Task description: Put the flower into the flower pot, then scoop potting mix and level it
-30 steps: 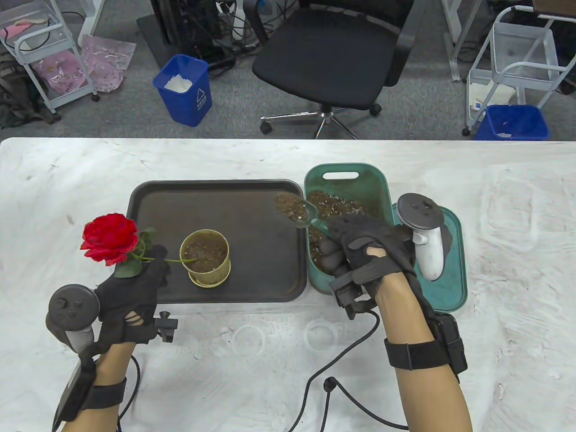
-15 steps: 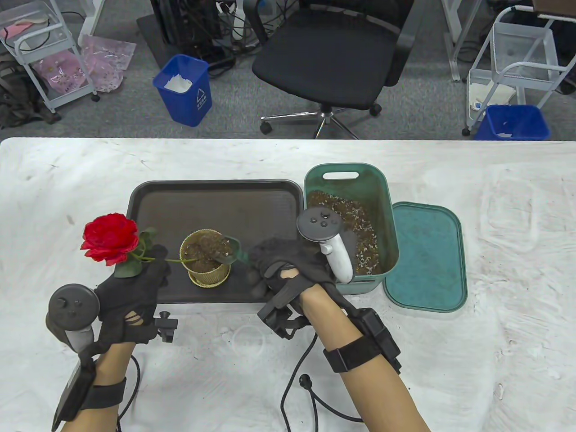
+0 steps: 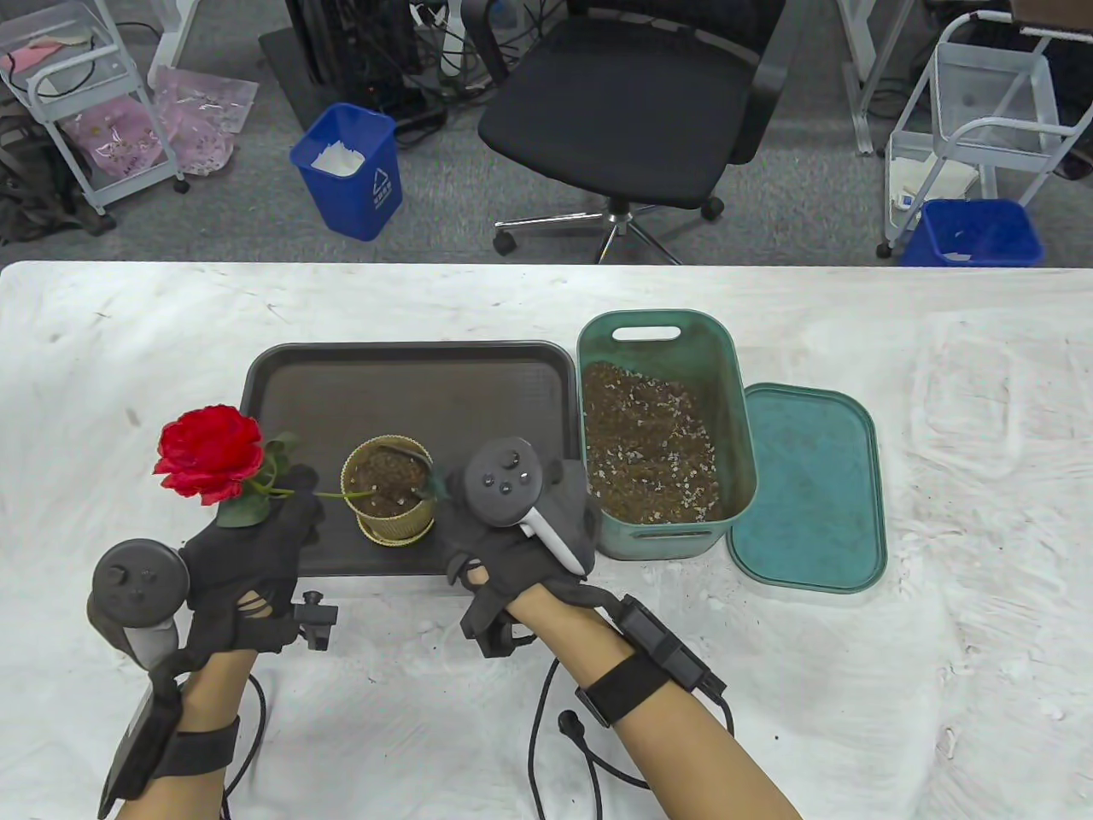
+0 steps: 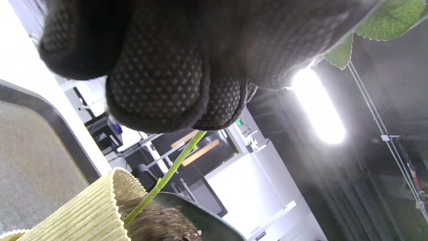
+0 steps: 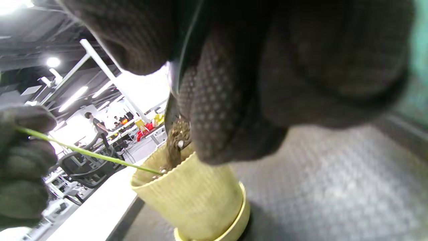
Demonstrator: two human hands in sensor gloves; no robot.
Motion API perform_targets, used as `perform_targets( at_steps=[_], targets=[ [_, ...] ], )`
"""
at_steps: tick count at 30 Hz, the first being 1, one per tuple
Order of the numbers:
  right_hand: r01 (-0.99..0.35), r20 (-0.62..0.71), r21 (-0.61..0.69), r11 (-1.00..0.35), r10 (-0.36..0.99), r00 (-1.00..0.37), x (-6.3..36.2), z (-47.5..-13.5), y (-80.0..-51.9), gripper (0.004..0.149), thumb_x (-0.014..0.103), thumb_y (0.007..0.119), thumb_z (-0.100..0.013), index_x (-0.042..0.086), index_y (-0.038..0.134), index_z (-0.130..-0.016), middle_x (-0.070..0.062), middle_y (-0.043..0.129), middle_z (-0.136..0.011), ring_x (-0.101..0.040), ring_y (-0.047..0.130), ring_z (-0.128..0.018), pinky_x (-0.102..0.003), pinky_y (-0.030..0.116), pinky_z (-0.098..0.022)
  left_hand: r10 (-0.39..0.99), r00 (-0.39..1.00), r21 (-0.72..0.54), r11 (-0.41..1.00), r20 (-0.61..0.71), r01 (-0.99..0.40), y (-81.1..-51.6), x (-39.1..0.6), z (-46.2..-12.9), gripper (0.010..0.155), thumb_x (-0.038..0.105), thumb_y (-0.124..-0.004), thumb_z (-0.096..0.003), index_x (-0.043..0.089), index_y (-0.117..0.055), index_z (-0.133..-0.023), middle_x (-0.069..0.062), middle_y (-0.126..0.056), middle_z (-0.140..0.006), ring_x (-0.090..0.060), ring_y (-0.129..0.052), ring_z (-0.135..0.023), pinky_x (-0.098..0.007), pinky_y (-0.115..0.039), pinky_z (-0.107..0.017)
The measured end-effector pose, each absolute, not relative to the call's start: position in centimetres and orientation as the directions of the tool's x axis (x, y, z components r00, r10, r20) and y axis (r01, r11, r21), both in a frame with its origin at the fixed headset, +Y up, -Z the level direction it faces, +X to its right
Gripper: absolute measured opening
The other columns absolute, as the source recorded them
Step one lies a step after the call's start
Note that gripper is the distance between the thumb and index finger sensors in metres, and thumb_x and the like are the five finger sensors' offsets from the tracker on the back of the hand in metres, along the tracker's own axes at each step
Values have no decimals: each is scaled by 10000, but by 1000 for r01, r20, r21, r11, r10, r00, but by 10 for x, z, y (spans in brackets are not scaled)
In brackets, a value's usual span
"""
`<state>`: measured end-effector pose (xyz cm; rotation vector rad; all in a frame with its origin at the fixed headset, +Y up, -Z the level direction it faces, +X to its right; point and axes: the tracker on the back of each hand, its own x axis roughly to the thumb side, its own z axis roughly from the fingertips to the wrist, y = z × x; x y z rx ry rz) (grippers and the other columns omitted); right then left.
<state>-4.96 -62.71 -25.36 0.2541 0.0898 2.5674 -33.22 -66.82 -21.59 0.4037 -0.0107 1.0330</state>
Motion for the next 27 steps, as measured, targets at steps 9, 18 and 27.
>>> perform_targets(
  at_steps=[9,18,27],
  targets=[
    [-320,301,-60,-946,288,-909,-67,-237,-625,533,323,829,-392,49,768,-845,-142,1009,-586,-278,1101,-254,-396,967,-116,832,518,318,445,199,-837,-668,-332,-216,434,446,-895,-394,242,-955,-773,43,-1071,-583,-173,-1118,-308,-358,-939,-317],
    [-483,210,29,-875,478,-853,-43,-249,-613,529,323,822,-393,47,770,-842,-141,1010,-580,-277,1099,-249,-398,964,-113,832,518,320,445,197,-836,-668,-332,-216,434,446,-895,-394,244,-955,-773,45,-1071,-583,-173,-1118,-308,-357,-939,-317],
    [-640,-31,-120,-759,648,-761,55,-270,-569,524,323,811,-395,42,777,-836,-146,1012,-568,-279,1098,-238,-400,962,-108,832,518,318,445,199,-837,-668,-331,-216,434,445,-896,-394,243,-955,-773,43,-1071,-584,-173,-1118,-308,-358,-939,-317]
  ],
)
